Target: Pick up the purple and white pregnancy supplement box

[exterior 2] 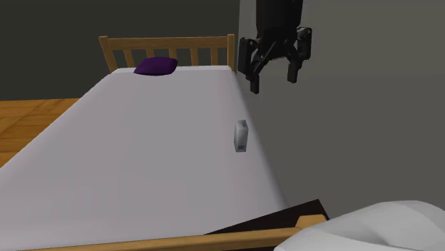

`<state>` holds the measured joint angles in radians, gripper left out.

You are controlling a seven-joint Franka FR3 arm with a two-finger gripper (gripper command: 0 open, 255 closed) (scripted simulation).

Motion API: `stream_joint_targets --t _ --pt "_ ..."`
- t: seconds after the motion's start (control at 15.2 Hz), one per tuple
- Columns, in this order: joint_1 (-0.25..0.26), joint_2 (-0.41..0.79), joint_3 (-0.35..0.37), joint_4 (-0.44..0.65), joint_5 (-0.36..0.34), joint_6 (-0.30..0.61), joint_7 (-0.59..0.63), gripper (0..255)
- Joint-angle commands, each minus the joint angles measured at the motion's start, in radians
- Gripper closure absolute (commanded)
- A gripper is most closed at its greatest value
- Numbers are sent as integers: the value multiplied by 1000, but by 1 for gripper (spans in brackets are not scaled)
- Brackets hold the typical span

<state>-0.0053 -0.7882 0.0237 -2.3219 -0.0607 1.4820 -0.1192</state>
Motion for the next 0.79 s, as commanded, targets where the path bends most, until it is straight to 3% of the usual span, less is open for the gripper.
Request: stream_joint_targets --t 0.0,0.73 --pt "0 0 0 0 0 0 0 0" --pt "-24 293 -57 -58 -11 369 -15 0"
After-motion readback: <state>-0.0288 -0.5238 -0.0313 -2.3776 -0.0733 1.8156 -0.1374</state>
